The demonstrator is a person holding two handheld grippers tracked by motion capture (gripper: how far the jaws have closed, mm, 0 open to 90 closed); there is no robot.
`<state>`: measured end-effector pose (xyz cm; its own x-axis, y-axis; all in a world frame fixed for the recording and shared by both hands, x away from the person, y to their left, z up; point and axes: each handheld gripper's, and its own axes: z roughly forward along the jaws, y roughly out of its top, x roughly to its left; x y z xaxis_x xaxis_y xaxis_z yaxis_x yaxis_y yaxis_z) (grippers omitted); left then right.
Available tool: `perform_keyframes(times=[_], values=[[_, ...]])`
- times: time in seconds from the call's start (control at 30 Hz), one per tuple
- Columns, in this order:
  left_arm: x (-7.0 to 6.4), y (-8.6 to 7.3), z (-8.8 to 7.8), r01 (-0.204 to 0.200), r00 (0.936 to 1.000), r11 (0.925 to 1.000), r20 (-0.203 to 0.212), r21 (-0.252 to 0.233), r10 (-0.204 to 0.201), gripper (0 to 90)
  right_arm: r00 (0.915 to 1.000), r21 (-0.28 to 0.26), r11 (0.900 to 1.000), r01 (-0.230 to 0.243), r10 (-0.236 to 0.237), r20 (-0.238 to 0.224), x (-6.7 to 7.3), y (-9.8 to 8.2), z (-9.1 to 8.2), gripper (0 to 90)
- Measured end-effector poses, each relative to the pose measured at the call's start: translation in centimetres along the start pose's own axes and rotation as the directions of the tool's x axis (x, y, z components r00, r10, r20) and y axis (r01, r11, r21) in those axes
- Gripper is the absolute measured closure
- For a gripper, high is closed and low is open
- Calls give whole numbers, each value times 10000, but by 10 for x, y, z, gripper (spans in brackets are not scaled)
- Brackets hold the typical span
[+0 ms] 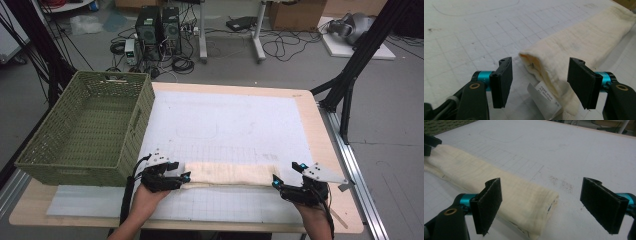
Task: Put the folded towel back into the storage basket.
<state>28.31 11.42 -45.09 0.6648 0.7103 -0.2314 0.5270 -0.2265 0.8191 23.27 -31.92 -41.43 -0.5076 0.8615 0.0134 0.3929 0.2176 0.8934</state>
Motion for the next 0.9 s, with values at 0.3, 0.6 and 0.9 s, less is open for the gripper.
perform_keyframes(times=[0.3,0.6,0.9], values=[[-5,1,6,-329,9992,9983,-219,475,340,417,9998,141,9999,100,-97,-198,1,-1,2,168],[-18,1,7,-1234,9902,9881,-549,914,1287,568,9999,193,9998,101,-98,-138,2,-1,3,168],[-17,0,7,-821,9965,9931,235,840,804,799,9998,318,9994,130,-124,-178,3,-2,6,168]])
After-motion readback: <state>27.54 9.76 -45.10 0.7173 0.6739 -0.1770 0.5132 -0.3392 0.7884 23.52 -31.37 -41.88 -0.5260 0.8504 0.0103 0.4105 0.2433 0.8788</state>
